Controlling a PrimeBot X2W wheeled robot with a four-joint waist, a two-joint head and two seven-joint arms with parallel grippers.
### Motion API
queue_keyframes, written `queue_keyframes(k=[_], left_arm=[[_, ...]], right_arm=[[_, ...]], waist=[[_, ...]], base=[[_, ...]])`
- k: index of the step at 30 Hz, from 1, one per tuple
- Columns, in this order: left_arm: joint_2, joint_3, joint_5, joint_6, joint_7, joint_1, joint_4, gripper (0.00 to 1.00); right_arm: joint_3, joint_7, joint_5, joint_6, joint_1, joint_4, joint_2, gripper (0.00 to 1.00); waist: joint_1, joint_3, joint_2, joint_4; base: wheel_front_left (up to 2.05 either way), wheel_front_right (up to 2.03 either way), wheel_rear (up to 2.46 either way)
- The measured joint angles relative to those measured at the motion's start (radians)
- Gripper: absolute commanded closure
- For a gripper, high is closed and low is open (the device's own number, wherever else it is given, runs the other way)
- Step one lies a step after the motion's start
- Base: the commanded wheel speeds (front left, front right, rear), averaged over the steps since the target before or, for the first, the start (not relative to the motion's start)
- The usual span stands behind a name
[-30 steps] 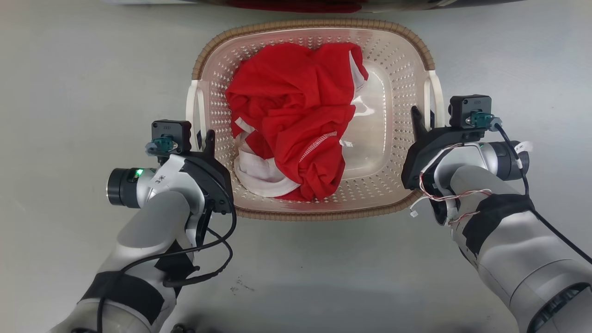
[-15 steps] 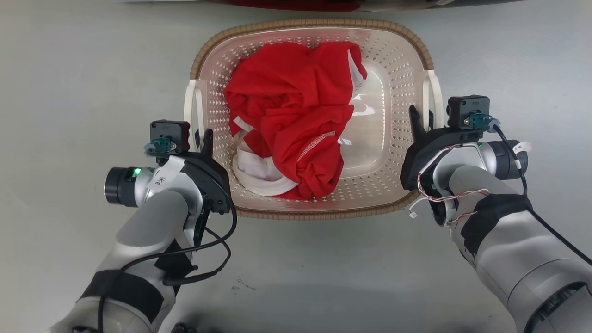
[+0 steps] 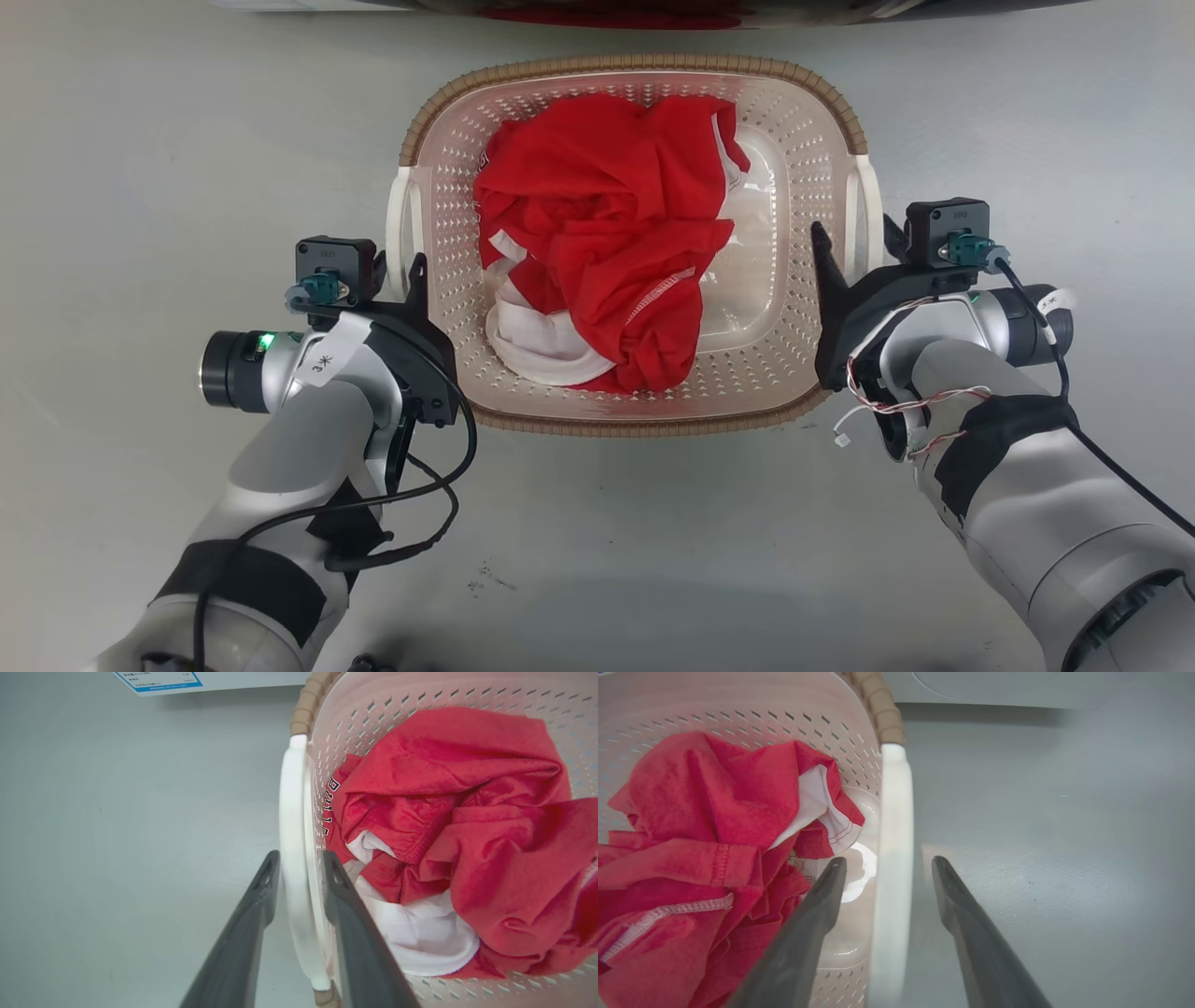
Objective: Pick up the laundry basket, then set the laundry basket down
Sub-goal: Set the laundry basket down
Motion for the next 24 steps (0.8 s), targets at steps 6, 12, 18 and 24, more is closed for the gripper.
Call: queue_keyframes(k=[6,12,18,24], left_arm=[[-0.002,0.002,-0.001,0.0,-0.002,0.001,0.01,0.0],[-0.001,0.009,-0.004,0.0,-0.011,0.005,0.013,0.0],[0.005,0.025,-0.01,-0.001,-0.021,0.013,0.015,0.0],[0.01,0.035,-0.015,-0.01,-0.028,0.054,0.012,0.0]], right_arm=[[0.0,-0.008,-0.002,0.0,0.0,0.004,0.001,0.0],[-0.001,-0.009,-0.002,0.003,0.002,0.007,0.002,0.0],[-0.007,-0.018,-0.002,0.014,0.019,0.008,0.002,0.0],[-0.021,-0.027,-0.002,0.03,0.029,0.005,-0.007,0.0]], waist=[[0.0001,-0.011,0.0,-0.001],[0.0001,-0.038,0.0001,-0.006],[0.0001,-0.078,0.0,-0.013],[0.0,-0.132,0.0,-0.023]], base=[[0.0,0.0,0.0],[0.0,0.0,0.0],[0.0,0.0,0.0],[0.0,0.0,0.0]])
